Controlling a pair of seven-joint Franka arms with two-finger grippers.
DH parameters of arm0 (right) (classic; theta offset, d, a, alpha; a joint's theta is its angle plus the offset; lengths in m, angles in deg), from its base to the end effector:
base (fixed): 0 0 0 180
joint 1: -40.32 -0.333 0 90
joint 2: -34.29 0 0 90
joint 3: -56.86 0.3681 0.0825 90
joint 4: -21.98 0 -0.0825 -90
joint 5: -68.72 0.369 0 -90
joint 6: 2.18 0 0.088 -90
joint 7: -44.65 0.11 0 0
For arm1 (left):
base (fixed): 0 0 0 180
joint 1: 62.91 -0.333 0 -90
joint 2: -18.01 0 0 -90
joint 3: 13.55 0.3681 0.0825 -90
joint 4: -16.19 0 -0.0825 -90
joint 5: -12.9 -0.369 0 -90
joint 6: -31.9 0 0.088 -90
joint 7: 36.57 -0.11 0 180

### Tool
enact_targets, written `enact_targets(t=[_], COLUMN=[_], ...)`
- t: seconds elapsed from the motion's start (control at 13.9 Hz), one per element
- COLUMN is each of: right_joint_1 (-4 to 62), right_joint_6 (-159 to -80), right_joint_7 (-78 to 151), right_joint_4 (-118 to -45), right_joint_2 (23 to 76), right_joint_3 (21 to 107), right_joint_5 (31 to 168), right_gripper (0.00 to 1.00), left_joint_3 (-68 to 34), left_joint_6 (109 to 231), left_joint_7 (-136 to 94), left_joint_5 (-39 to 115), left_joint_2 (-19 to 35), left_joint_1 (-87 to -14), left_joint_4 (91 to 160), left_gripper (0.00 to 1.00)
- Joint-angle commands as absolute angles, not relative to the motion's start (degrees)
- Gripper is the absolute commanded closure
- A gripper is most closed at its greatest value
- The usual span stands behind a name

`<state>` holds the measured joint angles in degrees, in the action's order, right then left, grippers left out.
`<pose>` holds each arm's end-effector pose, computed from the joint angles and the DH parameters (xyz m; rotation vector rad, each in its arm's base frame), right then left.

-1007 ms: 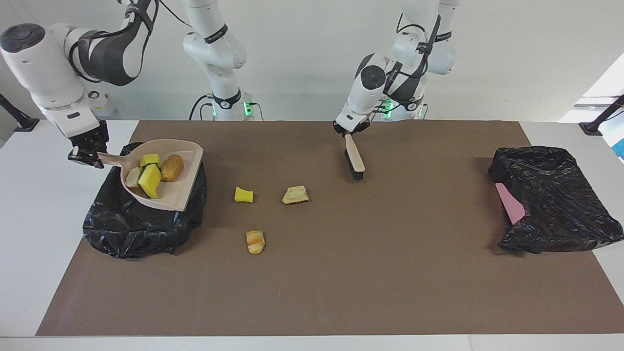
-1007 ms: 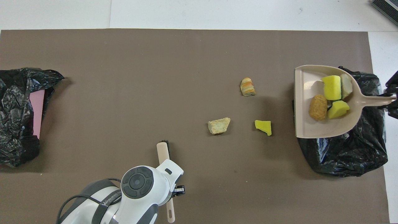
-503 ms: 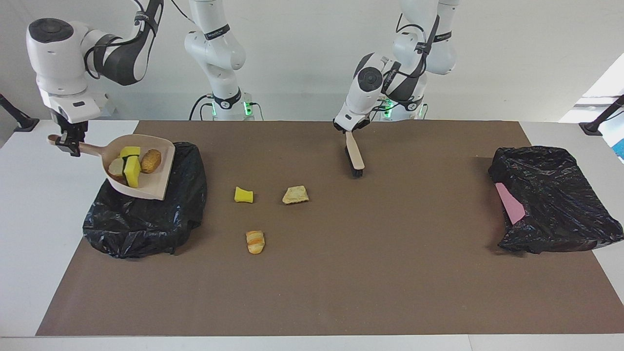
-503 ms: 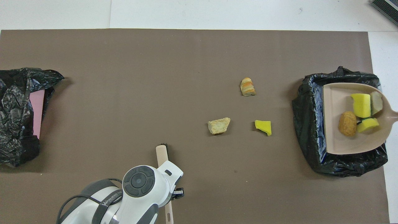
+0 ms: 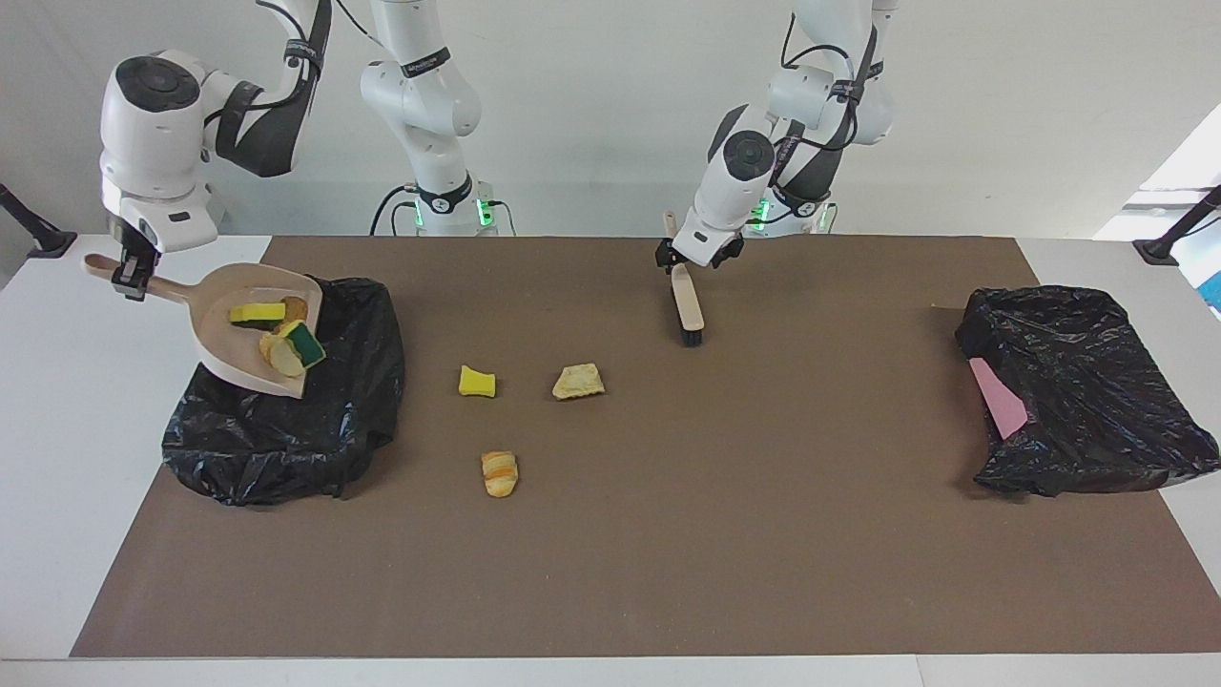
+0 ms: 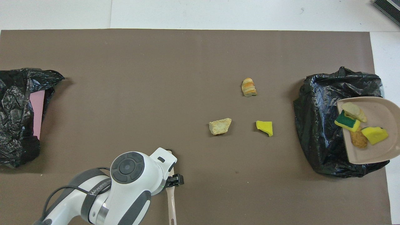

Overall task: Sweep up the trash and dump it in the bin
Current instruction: 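Tilt the dustpan with the right gripper to dump debris into the bag, then bring the empty dustpan back to the mat center with the right gripper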

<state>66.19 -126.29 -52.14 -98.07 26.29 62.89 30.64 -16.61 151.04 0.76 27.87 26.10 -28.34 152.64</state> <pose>0.4776 -0.1966 0.5659 1.7497 1.9292 -0.5465 0.3404 -0.2804 0.4233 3.0398 0.2163 -0.3896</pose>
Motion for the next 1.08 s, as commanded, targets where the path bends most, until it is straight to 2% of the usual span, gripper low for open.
enact_targets(t=[0.0, 0.29, 0.65, 1.01], right_joint_1=[65.81, 63.37, 57.65, 56.14], right_joint_6=[-126.81, -125.24, -115.49, -113.01], right_joint_7=[-49.31, -46.5, -39.83, -40.25], right_joint_4=[-101.24, -101.33, -101.33, -99.05], right_joint_2=[23.13, 22.69, 21.11, 19.62], right_joint_3=[63.01, 63.45, 63.45, 63.54], right_joint_5=[24.18, 16.63, 6.07, 5.79], right_gripper=[1.0, 1.0, 1.0, 1.0], left_joint_3=[-16.8, -16.8, -16.63, -16.63], left_joint_6=[148.88, 148.97, 146.61, 139.22], left_joint_7=[-1.13, -11.41, -18.89, -29.68], left_joint_5=[24.86, 24.77, 24.24, 20.55], left_joint_2=[24.6, 23.72, 19.33, 16.16], left_joint_1=[-32.66, -41.27, -49.98, -57.01], left_joint_4=[147.34, 141.01, 131.7, 122.02], left_gripper=[0.0, 0.0, 0.0, 0.0])
